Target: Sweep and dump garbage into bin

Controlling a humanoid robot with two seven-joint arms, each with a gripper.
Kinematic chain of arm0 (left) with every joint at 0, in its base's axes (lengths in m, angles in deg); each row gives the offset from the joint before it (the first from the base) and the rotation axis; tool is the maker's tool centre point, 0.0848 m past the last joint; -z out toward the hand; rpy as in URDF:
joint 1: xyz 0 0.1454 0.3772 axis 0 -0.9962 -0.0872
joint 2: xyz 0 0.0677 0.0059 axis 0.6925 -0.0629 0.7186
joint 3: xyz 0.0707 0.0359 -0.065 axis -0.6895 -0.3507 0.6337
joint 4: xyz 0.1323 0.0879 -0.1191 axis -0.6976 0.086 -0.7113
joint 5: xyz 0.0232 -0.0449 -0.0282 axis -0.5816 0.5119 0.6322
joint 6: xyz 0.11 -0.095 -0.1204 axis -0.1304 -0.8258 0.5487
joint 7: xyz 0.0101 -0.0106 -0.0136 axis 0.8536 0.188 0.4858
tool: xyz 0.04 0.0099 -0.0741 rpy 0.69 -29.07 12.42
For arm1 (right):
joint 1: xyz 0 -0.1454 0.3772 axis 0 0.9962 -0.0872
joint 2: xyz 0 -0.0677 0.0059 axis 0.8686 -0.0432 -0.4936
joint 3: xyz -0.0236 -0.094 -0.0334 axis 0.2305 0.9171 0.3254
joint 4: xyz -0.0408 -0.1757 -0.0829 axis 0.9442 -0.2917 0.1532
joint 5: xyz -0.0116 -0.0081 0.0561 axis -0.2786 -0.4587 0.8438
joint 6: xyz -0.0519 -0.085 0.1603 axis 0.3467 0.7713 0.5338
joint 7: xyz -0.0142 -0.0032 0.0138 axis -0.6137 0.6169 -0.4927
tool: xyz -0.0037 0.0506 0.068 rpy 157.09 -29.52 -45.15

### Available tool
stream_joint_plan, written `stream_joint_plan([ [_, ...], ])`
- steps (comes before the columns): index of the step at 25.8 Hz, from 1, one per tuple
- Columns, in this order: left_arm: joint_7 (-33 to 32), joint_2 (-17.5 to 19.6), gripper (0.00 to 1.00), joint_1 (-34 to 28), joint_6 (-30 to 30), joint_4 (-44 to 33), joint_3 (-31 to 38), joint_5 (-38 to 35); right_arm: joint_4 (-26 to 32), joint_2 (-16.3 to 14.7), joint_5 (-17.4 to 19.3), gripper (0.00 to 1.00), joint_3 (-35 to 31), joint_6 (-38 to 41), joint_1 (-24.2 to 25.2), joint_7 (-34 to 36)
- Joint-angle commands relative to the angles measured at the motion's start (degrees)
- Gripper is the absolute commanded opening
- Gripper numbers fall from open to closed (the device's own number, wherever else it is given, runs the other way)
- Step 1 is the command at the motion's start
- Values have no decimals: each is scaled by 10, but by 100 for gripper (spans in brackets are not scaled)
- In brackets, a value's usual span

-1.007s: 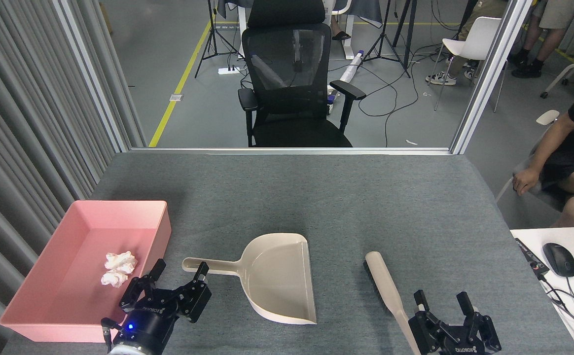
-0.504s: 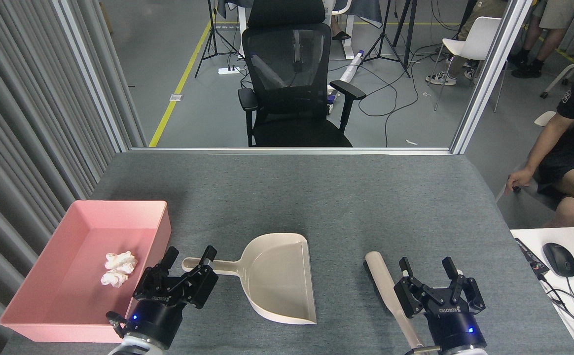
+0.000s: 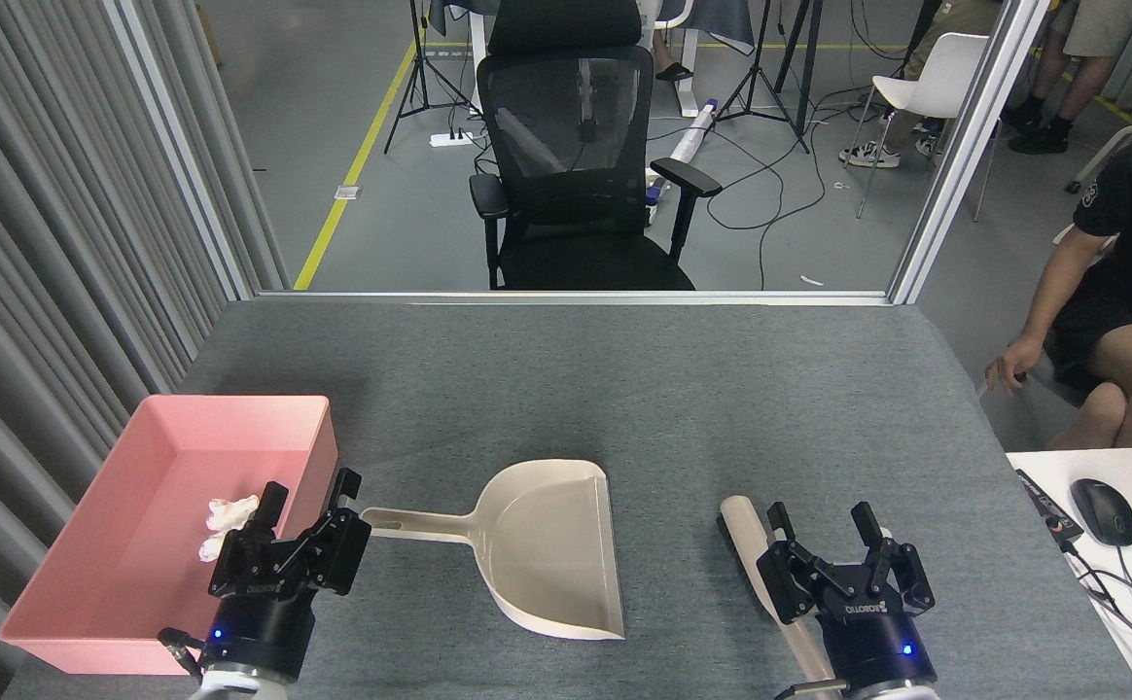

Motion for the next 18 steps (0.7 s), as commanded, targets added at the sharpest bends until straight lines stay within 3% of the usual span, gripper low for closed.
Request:
stream_joint_plan([
  [1,10,-8,99,-24,-5,-18,-5,-189,-1,-2,-4,98,1,-4,-4,-3],
  [6,6,-10,99,-30,-22,-27,-27,-168,-19,1,-27,98,16,-30,-33,-3],
  [10,15,-5,99,-35,-88,-23,-31,-173,-53,1,-32,98,50,-61,-55,-2],
  [18,35,38,99,-56,-75,-13,-22,-165,-17,0,-30,98,56,-65,-12,3],
])
